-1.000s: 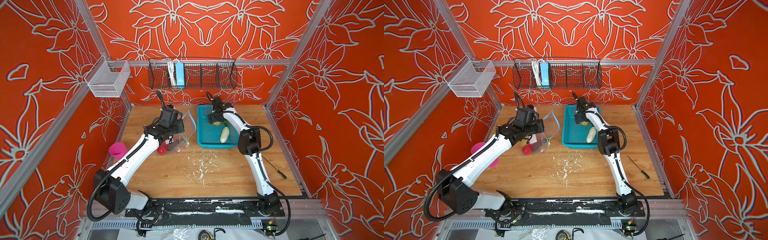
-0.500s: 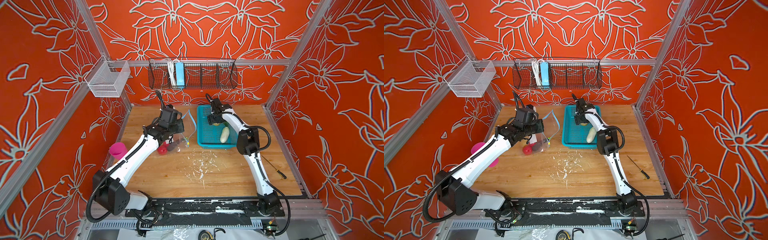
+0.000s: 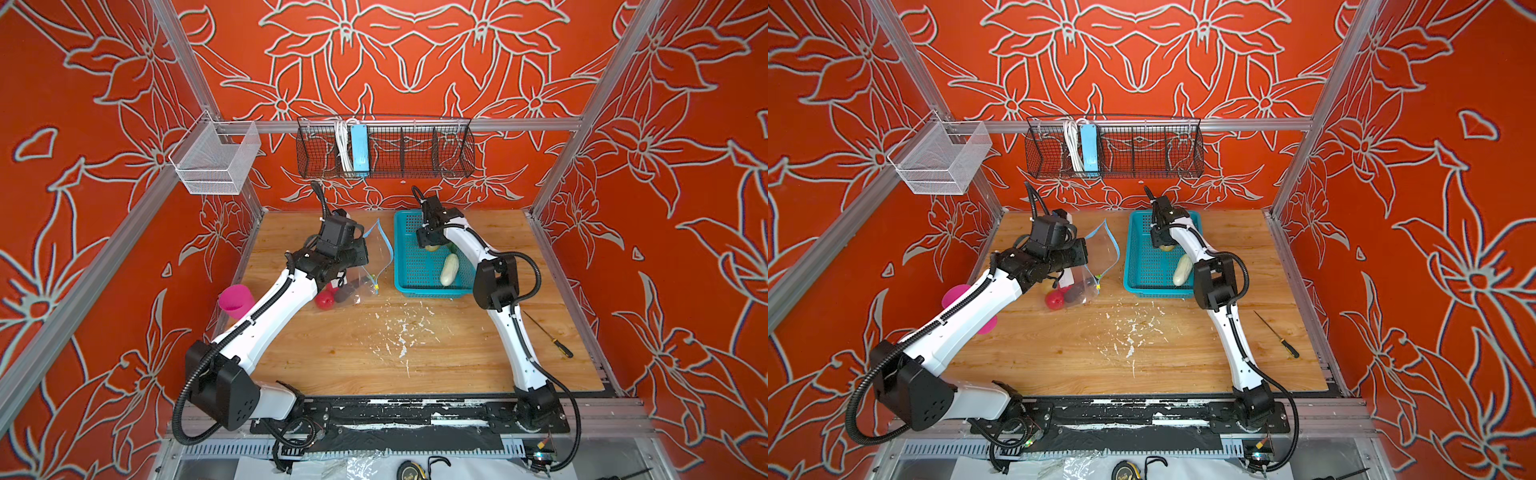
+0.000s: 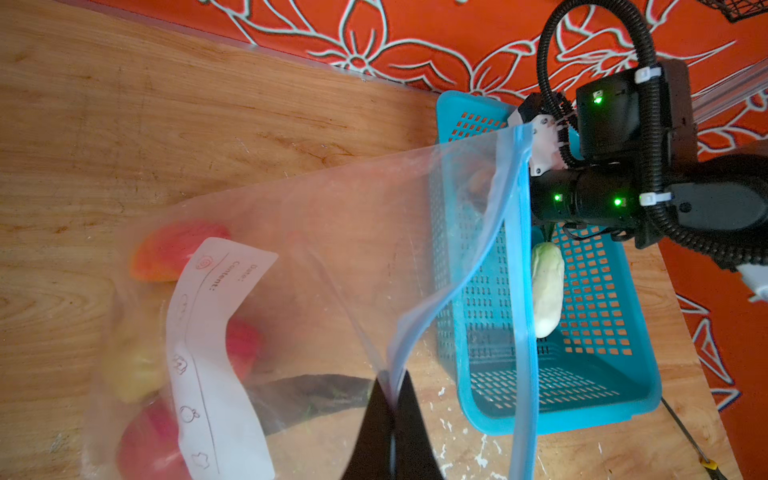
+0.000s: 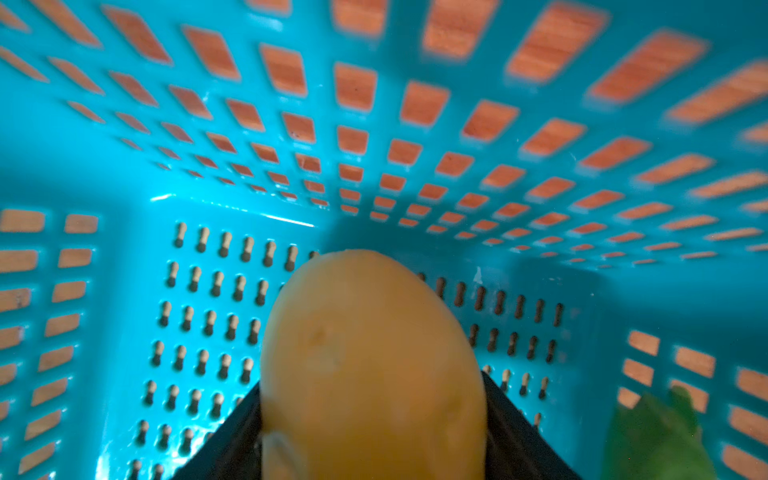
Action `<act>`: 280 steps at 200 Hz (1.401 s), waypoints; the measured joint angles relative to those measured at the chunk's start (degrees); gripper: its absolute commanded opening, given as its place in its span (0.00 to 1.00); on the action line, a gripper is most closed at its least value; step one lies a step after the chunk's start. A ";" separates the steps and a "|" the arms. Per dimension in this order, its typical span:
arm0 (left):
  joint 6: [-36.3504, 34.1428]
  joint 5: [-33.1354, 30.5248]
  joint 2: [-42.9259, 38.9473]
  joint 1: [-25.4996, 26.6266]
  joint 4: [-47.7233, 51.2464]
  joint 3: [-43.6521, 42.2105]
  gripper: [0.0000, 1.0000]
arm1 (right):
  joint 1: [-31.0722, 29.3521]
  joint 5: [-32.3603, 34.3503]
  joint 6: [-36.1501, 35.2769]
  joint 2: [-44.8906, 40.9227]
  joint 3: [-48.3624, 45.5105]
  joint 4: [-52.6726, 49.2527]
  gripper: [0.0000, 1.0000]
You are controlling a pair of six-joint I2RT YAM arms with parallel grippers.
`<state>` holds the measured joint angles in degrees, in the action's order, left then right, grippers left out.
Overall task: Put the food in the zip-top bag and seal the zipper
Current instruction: 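Lift the potato with the right gripper out of the basket, then carry the potato with the right gripper over the bag mouth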
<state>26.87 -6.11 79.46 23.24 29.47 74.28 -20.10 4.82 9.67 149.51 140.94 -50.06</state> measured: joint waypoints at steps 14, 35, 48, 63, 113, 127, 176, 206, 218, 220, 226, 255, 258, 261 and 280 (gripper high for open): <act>0.02 0.00 0.00 0.00 0.00 0.00 0.00 | 0.00 -0.72 0.37 -0.13 -0.28 0.24 0.54; 0.02 0.04 0.00 0.00 0.00 0.00 0.00 | 0.00 -2.38 1.62 -2.89 -4.83 2.05 0.54; 0.04 0.09 0.00 0.00 0.00 0.00 0.00 | 0.00 -3.72 2.67 -6.16 -10.03 3.67 0.54; 0.04 0.24 0.02 0.00 0.00 0.00 0.00 | 0.00 -4.83 4.11 -10.86 -16.41 6.03 0.53; 0.04 0.28 0.07 0.00 0.00 0.00 0.00 | 0.00 -10.38 8.61 -25.64 -29.66 15.32 0.52; 0.04 0.28 0.11 0.00 0.00 0.00 0.00 | 0.00 -12.39 9.70 -28.44 -32.00 17.66 0.51; 0.02 0.26 0.13 0.00 0.00 0.00 0.00 | 0.00 -17.59 13.57 -35.43 -41.70 23.91 0.50; 0.02 0.28 0.13 0.00 0.00 0.00 0.00 | 0.00 -19.71 16.90 -39.80 -48.87 27.96 0.49; 0.04 0.28 0.13 0.00 0.00 0.00 0.00 | 0.00 -20.33 18.29 -41.68 -51.65 29.88 0.49; 0.04 0.33 0.13 0.00 0.02 0.00 0.00 | 0.00 -20.39 18.51 -41.99 -52.06 30.16 0.49; 0.07 0.44 0.11 0.00 0.02 0.00 0.00 | 0.00 -20.52 19.30 -42.86 -53.29 30.95 0.49; 0.22 1.05 0.13 0.00 0.00 0.00 0.00 | 0.00 -21.90 22.84 -46.34 -57.75 34.80 0.46; 0.22 1.07 0.13 0.00 0.00 0.00 0.00 | -0.02 -21.99 23.39 -46.80 -58.34 35.41 0.46; 0.22 1.07 0.13 0.00 0.02 0.00 0.00 | -0.02 -22.12 23.63 -47.10 -58.82 35.87 0.46; 0.22 1.09 0.11 0.00 0.02 0.00 0.00 | -0.37 -22.91 25.86 -50.12 -62.38 38.34 0.46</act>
<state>27.09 -5.02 79.57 23.24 29.50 74.28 -20.47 -18.09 35.53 99.39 78.56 -11.73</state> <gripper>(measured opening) 0.049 0.691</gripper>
